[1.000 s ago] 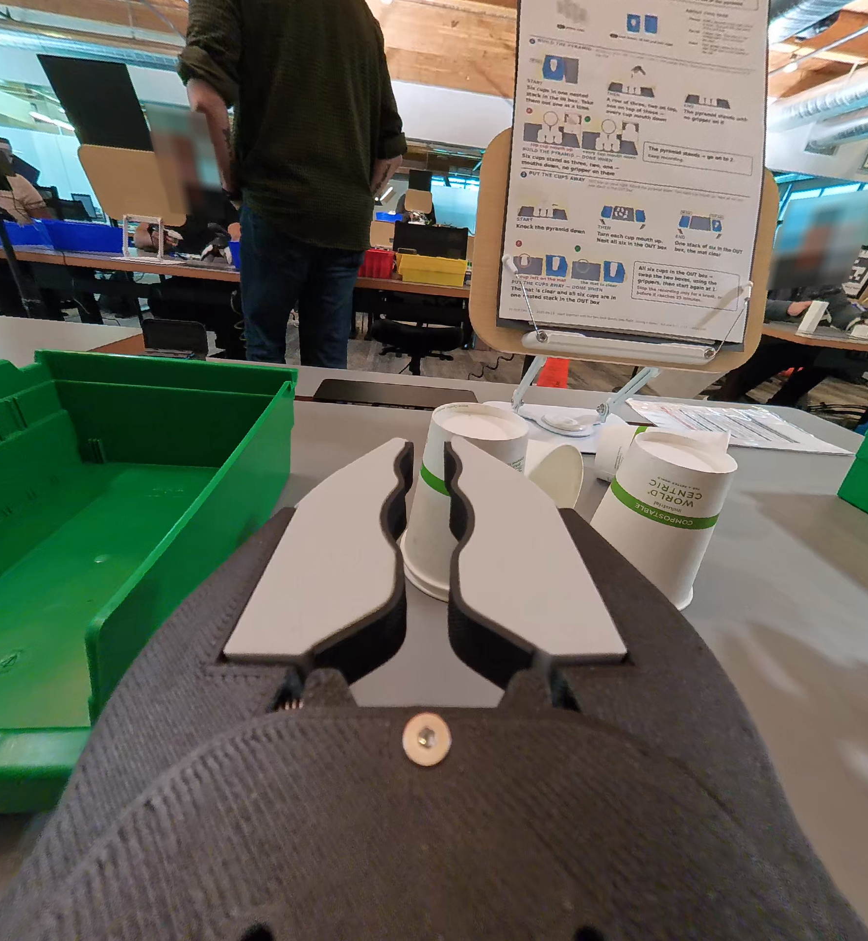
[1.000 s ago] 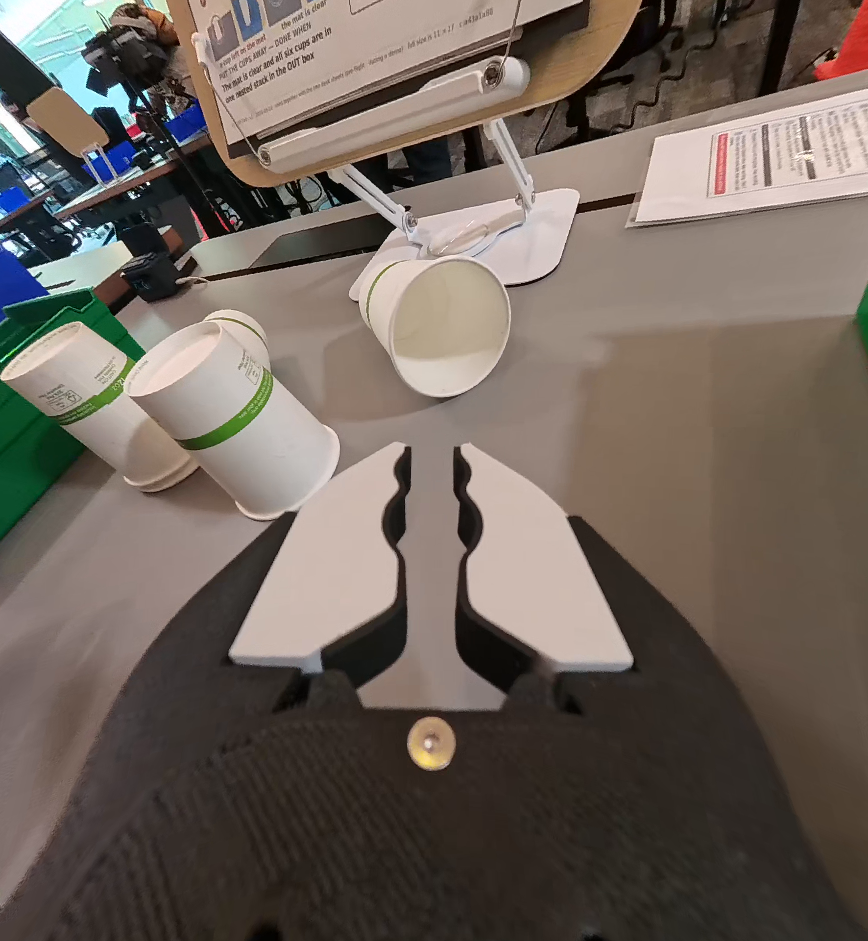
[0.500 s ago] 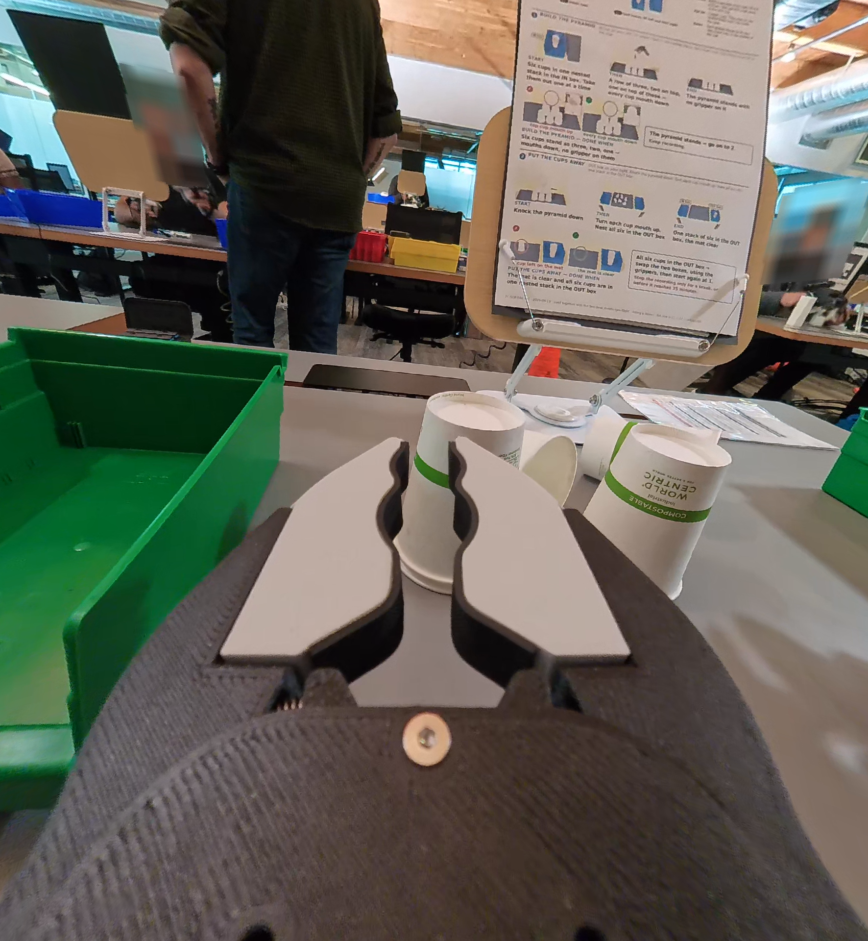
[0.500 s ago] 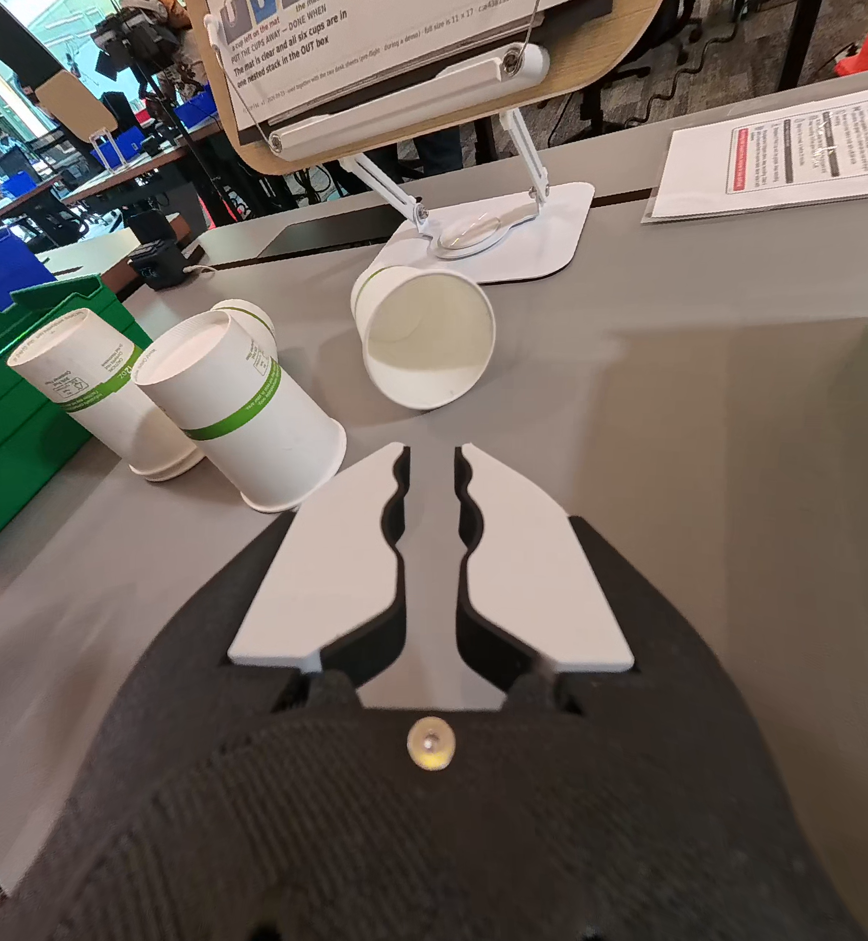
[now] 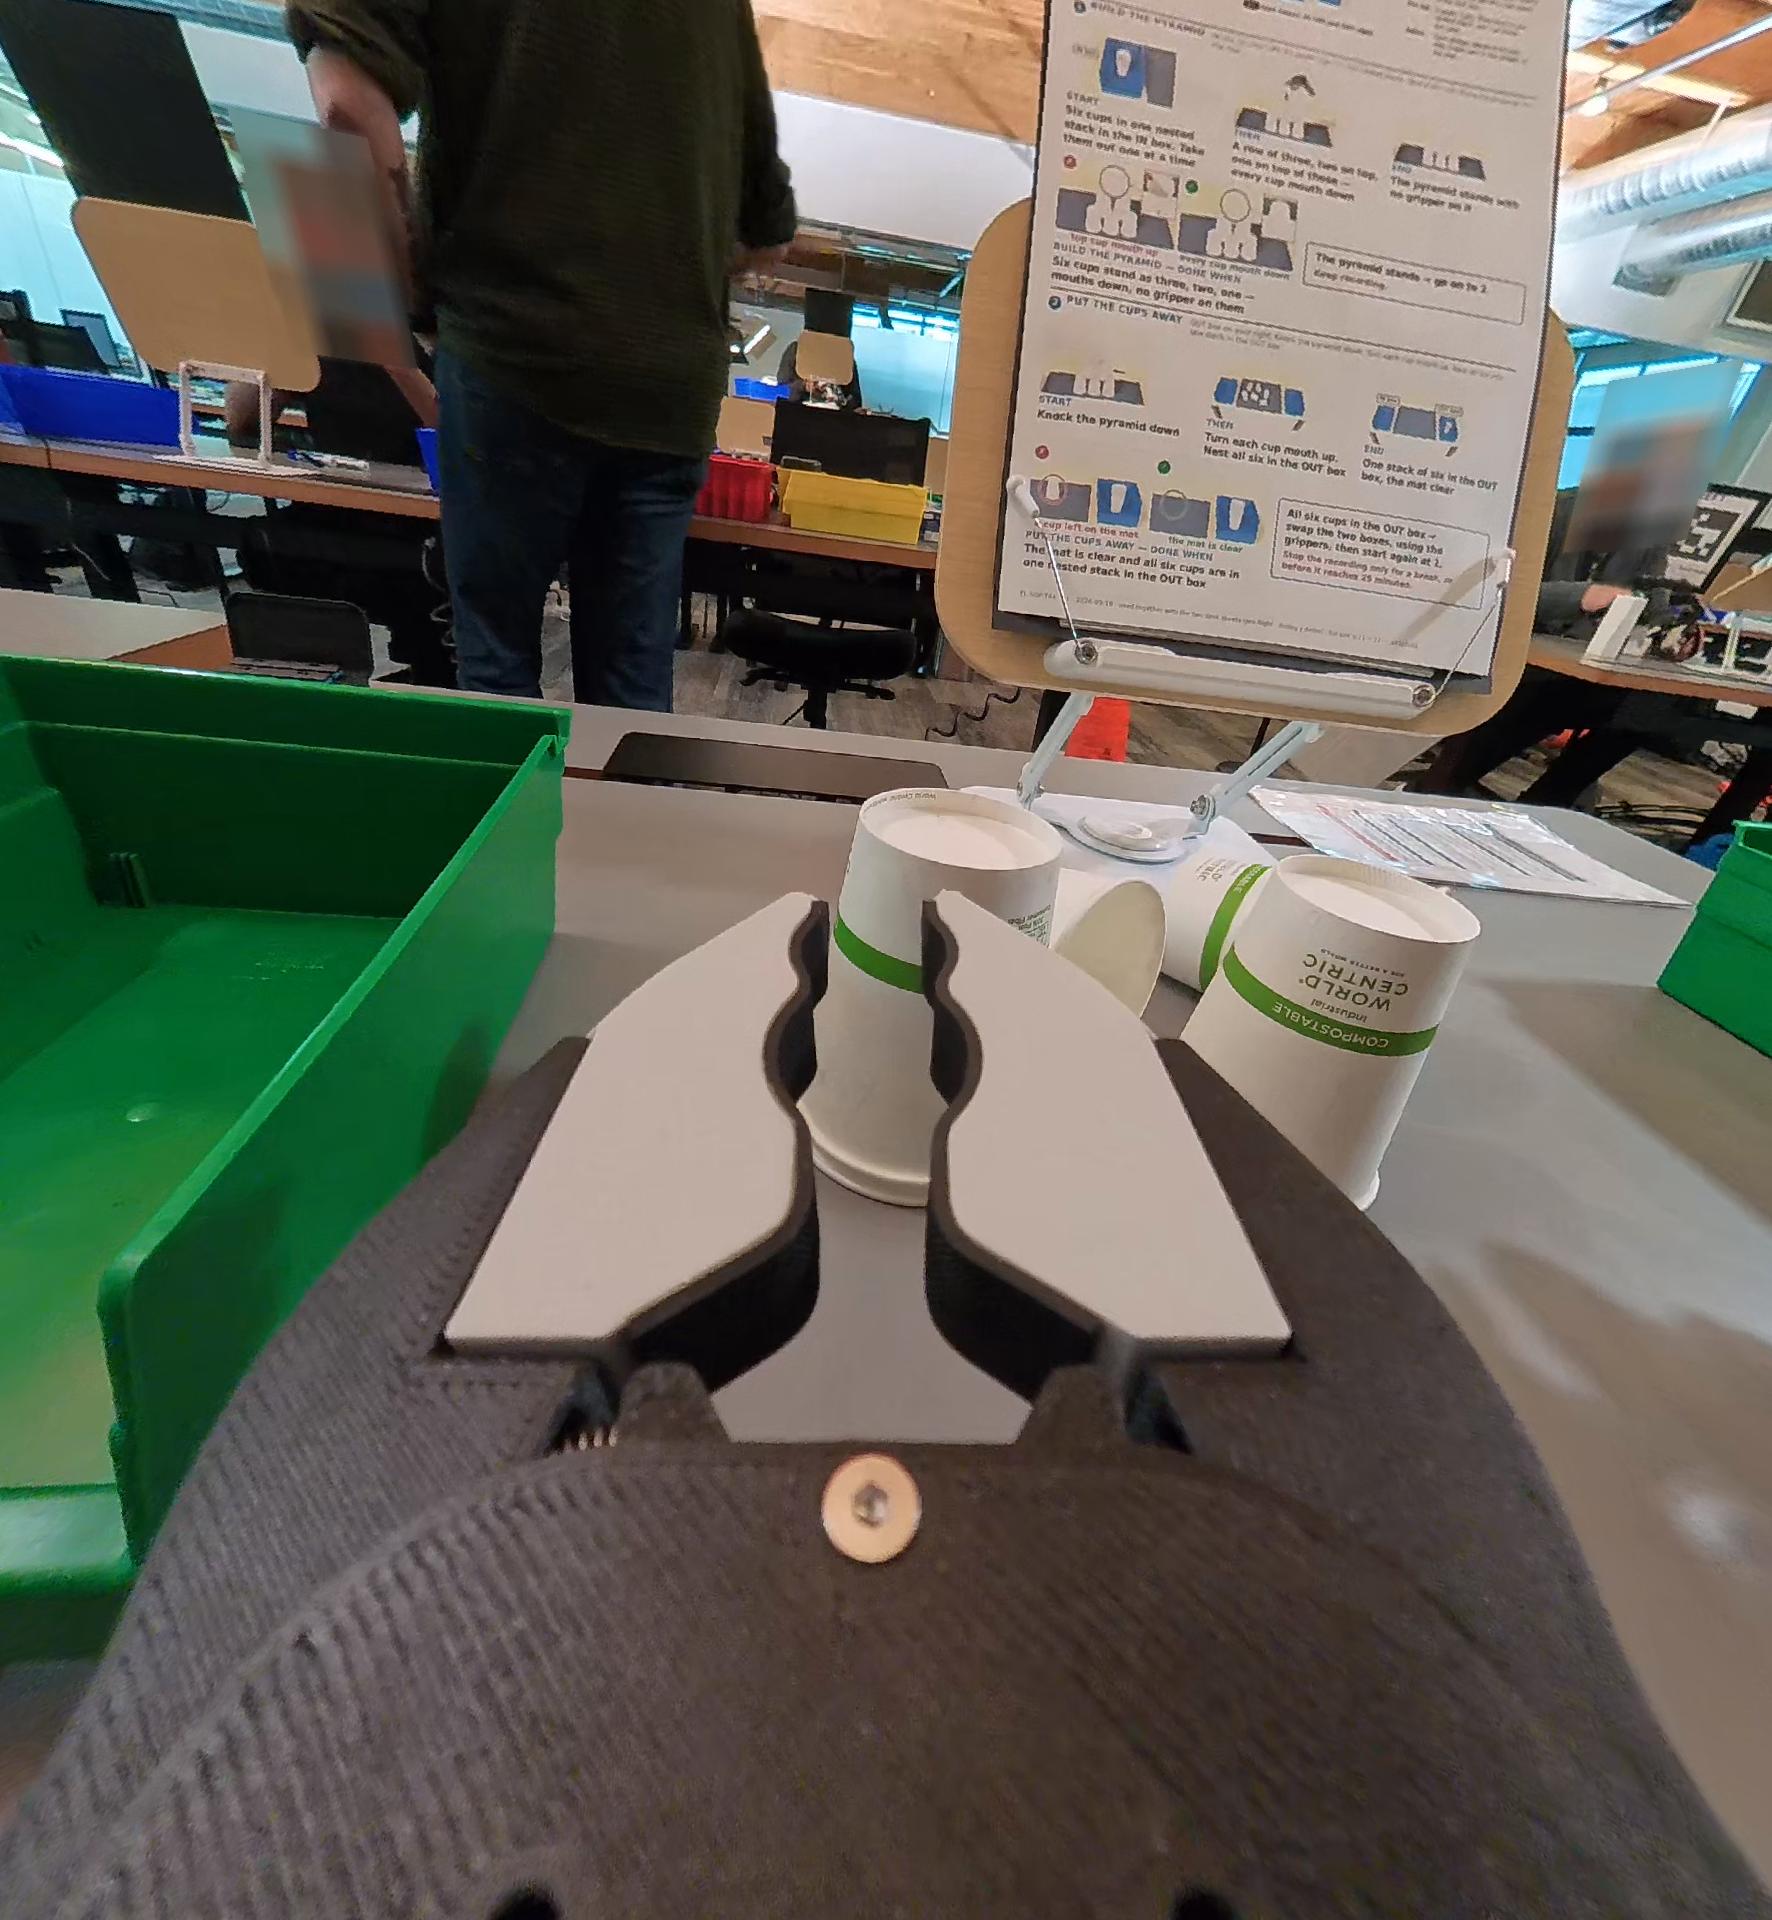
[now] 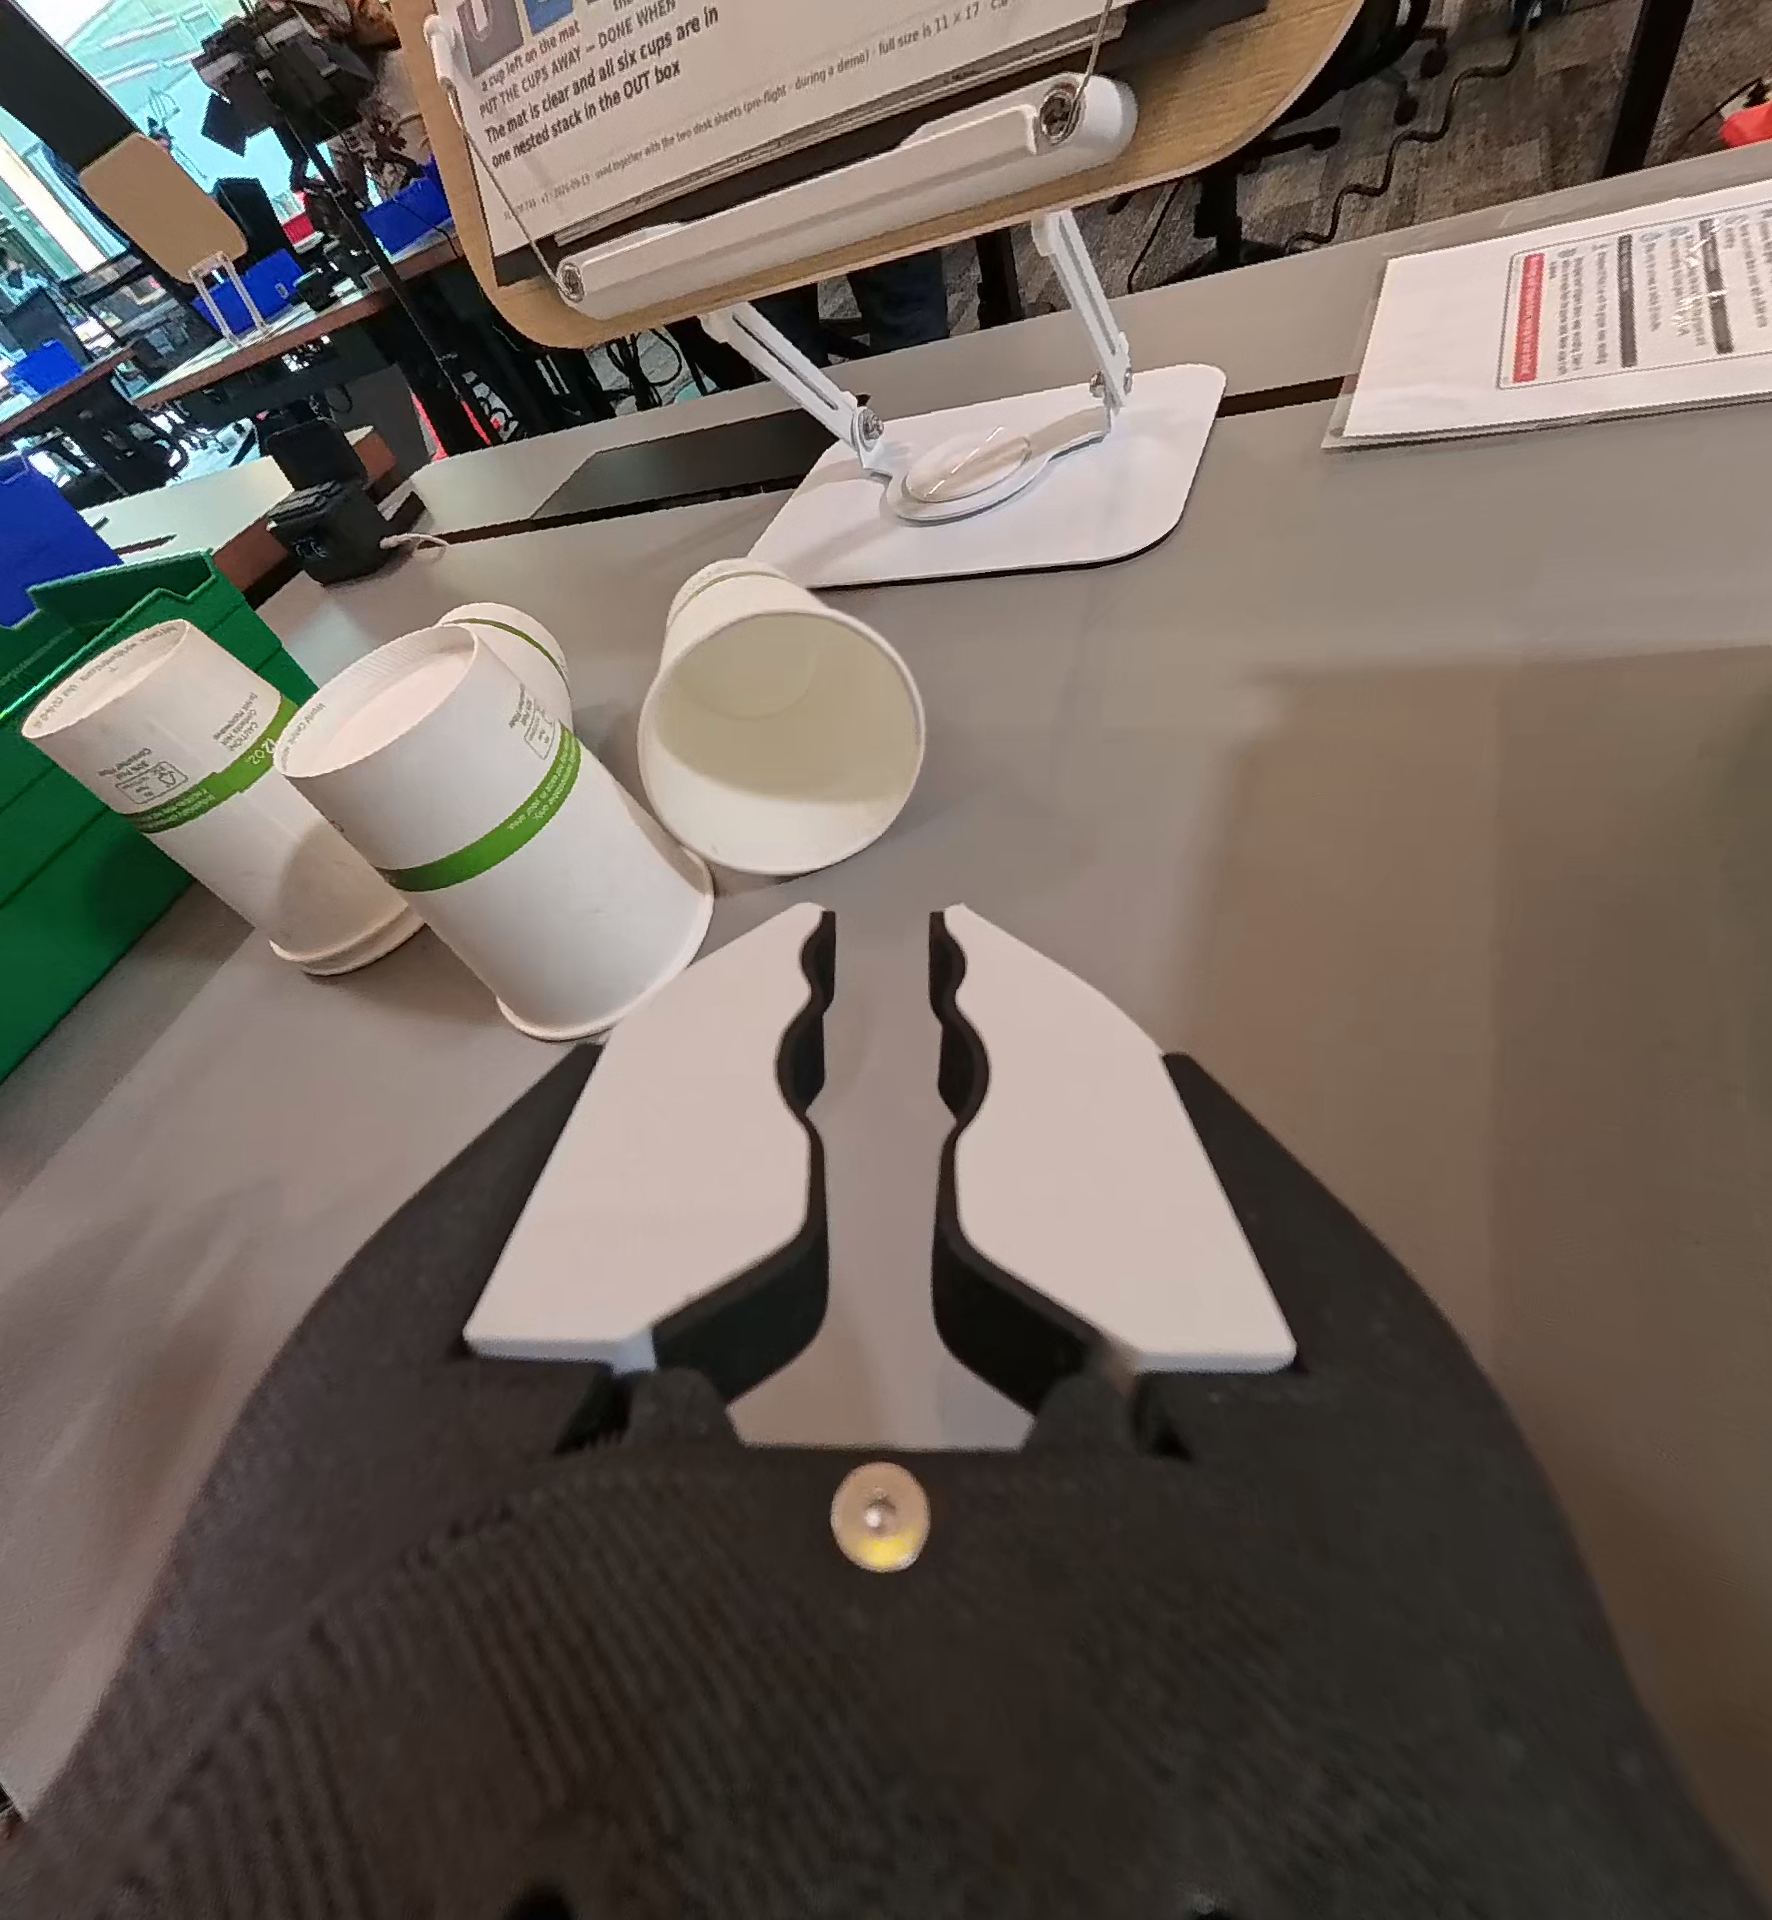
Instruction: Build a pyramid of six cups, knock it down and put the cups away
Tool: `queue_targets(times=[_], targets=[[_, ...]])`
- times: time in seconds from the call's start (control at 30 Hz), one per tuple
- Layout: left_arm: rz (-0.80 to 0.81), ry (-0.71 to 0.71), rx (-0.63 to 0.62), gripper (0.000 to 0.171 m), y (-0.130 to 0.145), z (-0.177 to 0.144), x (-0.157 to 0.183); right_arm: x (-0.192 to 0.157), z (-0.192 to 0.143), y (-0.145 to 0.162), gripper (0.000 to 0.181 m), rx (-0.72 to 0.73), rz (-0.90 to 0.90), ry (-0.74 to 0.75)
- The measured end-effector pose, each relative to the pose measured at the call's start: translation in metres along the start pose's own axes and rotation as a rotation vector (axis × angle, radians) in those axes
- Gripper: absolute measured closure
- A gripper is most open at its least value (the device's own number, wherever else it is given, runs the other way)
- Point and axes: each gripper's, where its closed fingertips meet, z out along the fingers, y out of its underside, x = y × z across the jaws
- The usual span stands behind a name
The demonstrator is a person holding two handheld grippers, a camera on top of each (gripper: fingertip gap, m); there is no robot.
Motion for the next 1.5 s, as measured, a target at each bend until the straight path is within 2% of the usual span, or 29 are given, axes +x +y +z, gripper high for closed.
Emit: queue_targets(times=[0.63, 0.77, 0.93, 1.03, 1.13, 1.23, 1.37, 1.5], targets=[[-0.040, 0.073, -0.044, 0.150, 0.008, 0.003, 0.011, -0.002, 0.000, 0.002, 0.162, -0.010, -0.009, -0.012], [-0.056, 0.099, -0.060, 0.148, 0.010, 0.003, 0.014, -0.005, -0.001, 0.001, 0.156, -0.005, -0.015, -0.028], [-0.137, 0.240, -0.026, 0.131, -0.001, -0.002, 0.028, -0.025, -0.008, -0.003, 0.132, 0.030, -0.067, -0.123], [-0.229, 0.379, -0.010, 0.119, -0.008, -0.012, 0.042, -0.042, -0.020, -0.010, 0.093, 0.079, -0.093, -0.204], [-0.270, 0.503, -0.020, 0.108, -0.013, -0.030, 0.053, -0.057, -0.042, -0.018, 0.076, 0.143, -0.034, -0.308], [-0.281, 0.518, 0.005, 0.097, -0.020, -0.052, 0.052, -0.065, -0.068, -0.020, 0.071, 0.193, 0.040, -0.384], [-0.304, 0.534, 0.020, 0.096, -0.025, -0.080, 0.054, -0.068, -0.097, -0.016, 0.071, 0.219, 0.079, -0.395], [-0.307, 0.513, 0.033, 0.096, -0.027, -0.098, 0.057, -0.073, -0.123, -0.002, 0.072, 0.213, 0.020, -0.362]])
